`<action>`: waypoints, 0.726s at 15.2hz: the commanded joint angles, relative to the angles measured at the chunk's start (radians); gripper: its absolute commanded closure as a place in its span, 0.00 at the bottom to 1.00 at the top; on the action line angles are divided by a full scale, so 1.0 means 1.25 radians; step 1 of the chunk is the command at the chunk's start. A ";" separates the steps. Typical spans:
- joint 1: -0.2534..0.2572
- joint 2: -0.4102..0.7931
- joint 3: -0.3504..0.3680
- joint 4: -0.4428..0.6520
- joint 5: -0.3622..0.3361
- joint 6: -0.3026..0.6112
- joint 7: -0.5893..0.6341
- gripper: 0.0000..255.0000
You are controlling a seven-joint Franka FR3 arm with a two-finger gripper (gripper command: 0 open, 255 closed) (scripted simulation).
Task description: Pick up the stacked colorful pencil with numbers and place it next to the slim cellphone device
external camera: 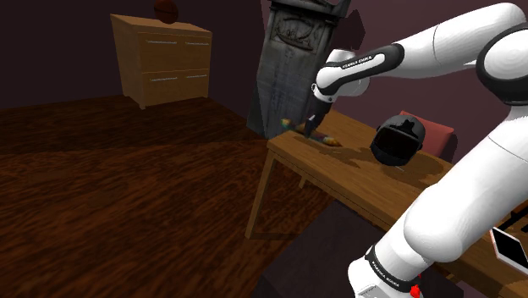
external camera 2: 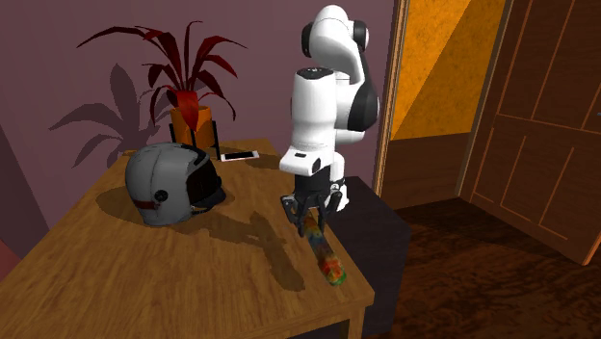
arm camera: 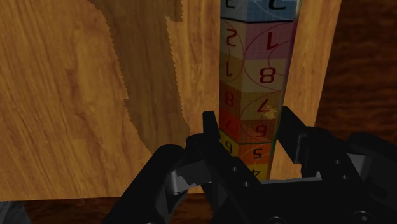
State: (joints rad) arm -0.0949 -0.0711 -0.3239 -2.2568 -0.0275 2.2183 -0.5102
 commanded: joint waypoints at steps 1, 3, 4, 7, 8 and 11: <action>0.000 -0.011 0.000 0.015 -0.004 -0.025 0.002 1.00; 0.000 -0.020 0.001 0.027 -0.007 -0.046 0.004 1.00; 0.000 -0.025 0.002 0.033 -0.008 -0.057 0.005 1.00; 0.000 -0.038 0.004 0.053 -0.012 -0.090 0.008 1.00; 0.000 -0.042 0.004 0.061 -0.013 -0.101 0.009 1.00; -0.014 -0.093 -0.006 0.012 -0.033 -0.100 -0.003 1.00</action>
State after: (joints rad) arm -0.1050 -0.1607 -0.3264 -2.2197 -0.0583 2.0955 -0.5076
